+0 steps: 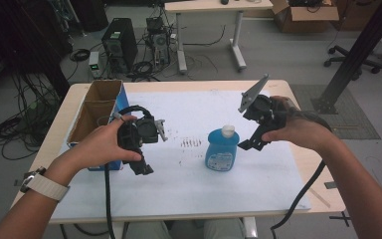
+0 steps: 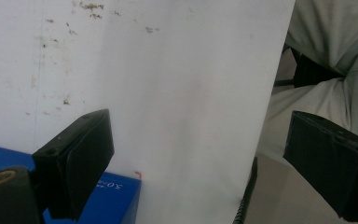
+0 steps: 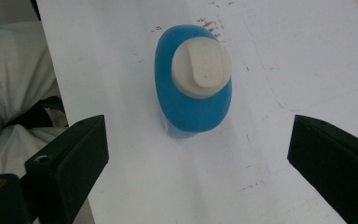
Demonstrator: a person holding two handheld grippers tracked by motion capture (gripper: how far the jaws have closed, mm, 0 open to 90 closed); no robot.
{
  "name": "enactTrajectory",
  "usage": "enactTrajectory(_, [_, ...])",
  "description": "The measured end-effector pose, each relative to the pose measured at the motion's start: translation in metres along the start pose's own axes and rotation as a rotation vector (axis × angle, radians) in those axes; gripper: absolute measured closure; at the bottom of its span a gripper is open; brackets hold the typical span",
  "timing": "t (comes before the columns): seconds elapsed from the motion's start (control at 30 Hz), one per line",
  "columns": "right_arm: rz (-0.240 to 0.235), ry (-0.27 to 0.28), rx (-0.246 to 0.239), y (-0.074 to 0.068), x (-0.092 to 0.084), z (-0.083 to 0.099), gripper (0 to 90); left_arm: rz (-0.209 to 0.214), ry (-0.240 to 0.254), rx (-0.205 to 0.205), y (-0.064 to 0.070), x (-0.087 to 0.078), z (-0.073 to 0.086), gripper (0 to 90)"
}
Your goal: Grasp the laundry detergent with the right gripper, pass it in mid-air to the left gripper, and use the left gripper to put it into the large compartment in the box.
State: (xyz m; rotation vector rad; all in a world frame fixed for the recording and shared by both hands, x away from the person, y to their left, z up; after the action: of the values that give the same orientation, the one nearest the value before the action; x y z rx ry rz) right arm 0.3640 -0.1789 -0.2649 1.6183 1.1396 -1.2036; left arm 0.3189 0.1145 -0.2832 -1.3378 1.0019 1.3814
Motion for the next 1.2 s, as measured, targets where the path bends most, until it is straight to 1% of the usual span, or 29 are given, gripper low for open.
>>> enactTrajectory(0.43, [-0.028,0.046,0.009,0.003,0.010,0.009,5.2,0.004,-0.004,0.002,0.001,0.003,-0.003,8.5])
enactTrajectory(0.53, [-0.033,0.059,0.003,0.003,0.014,0.012,5.3,0.004,-0.004,0.002,0.001,0.003,-0.004,8.6])
enactTrajectory(0.57, [-0.044,0.070,0.003,0.004,0.017,0.013,5.3,0.003,-0.005,0.001,0.001,0.004,-0.004,8.6])
enactTrajectory(0.6, [-0.046,0.075,0.004,0.004,0.018,0.014,5.3,0.006,-0.005,0.000,0.001,0.004,-0.004,8.6])
enactTrajectory(0.73, [-0.054,0.086,0.008,0.007,0.025,0.017,5.3,0.006,-0.002,-0.003,0.000,0.004,-0.004,8.5])
enactTrajectory(0.8, [-0.054,0.090,0.007,0.008,0.027,0.017,5.3,0.007,-0.004,-0.002,0.000,0.004,-0.004,8.6])
enactTrajectory(0.83, [-0.048,0.098,0.008,0.008,0.028,0.017,5.3,0.008,-0.003,-0.003,0.000,0.005,-0.004,8.6])
enactTrajectory(0.9, [-0.052,0.120,0.004,0.009,0.030,0.018,5.6,0.008,-0.002,-0.003,0.000,0.005,-0.004,8.6])
enactTrajectory(1.1, [-0.061,0.137,0.011,0.010,0.035,0.020,5.0,0.008,-0.001,-0.005,-0.001,0.005,-0.004,8.6])
enactTrajectory(1.17, [-0.058,0.134,0.013,0.010,0.036,0.021,4.6,0.007,-0.002,-0.006,-0.001,0.005,-0.004,8.6])
enactTrajectory(1.2, [-0.062,0.144,0.018,0.011,0.038,0.023,4.6,0.007,-0.003,-0.006,-0.001,0.006,-0.004,8.6])
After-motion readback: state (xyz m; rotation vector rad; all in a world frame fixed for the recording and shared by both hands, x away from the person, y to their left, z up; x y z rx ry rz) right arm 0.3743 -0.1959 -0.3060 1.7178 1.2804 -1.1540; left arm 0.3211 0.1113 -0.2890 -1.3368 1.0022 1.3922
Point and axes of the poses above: each handheld gripper's, and its own axes: x roughly forward along the jaws, z roughly out of its underside, y roughly to its right, the point moved 3 cm from there along x, roughly forward along the jaws, and after that the axes turned 13 degrees about -y, right-handed, at the moved point
